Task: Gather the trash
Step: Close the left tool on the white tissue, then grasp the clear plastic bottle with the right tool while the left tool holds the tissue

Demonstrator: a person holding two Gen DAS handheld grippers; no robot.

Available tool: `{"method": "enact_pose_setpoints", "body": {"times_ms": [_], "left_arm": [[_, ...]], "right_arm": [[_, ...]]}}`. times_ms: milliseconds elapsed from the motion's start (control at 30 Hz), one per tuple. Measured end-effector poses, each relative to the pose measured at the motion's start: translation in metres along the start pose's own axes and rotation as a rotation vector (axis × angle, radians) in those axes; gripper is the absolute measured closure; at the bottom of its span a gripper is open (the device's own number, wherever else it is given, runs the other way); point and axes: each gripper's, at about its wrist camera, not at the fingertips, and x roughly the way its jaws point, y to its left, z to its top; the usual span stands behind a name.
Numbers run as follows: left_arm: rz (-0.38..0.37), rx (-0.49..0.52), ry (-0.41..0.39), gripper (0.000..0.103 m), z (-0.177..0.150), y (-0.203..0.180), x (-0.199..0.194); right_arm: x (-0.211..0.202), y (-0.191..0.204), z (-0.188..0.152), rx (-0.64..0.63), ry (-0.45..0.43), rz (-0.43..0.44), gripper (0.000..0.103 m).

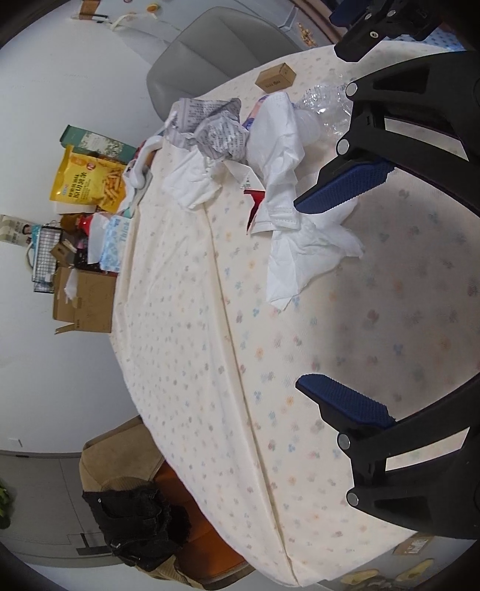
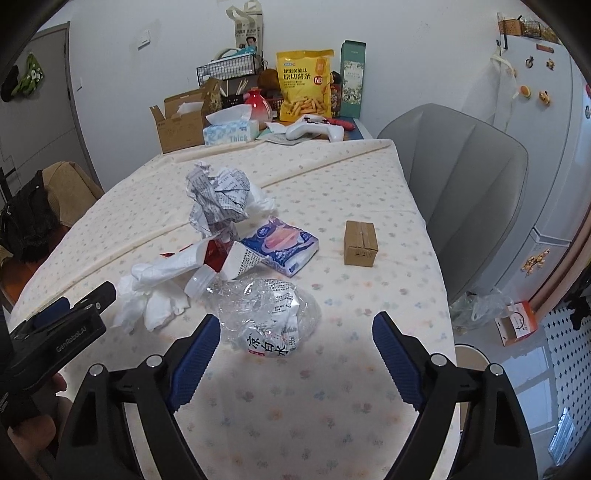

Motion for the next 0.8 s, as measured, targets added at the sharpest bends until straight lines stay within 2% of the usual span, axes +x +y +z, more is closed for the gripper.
{"method": "enact_pose_setpoints", "body": {"times_ms": [200,333,433,500,567,600,667,800], "left_arm": [[0.012,0.036,0.086,0.017,0.0,-0.015,0.027],[0.018,0.054,0.115,0.024,-0.003,-0.023,0.035],[0.038,0.075,0.13,0.038,-0.005,-0.028,0.04],[0.042,0.08,0.123,0.057,-0.006,-0.029,0.038],[0.038,0.079,0.117,0.088,-0.006,-0.028,0.036],[0.031,0.075,0.116,0.094,-0.006,-0.027,0.035],[0.014,0.057,0.11,0.096,-0.007,-0.022,0.032],[0.028,0.012,0.063,0.097,-0.006,-0.007,0.021]], "right_arm": [[0.008,-0.008,0.003,0.013,0.015,-0.007,0.019],[0.011,-0.012,0.002,0.02,0.022,-0.007,0.017],[0.012,-0.012,0.001,0.017,0.024,-0.01,0.016],[0.015,-0.012,0.001,0.012,0.028,-0.01,0.016],[0.019,-0.01,-0.001,0.006,0.037,-0.009,0.016],[0.021,-0.009,-0.002,0.002,0.042,-0.008,0.016],[0.024,-0.005,-0.003,-0.008,0.05,-0.007,0.016],[0.027,0.005,-0.005,-0.041,0.05,-0.008,0.009]]}}
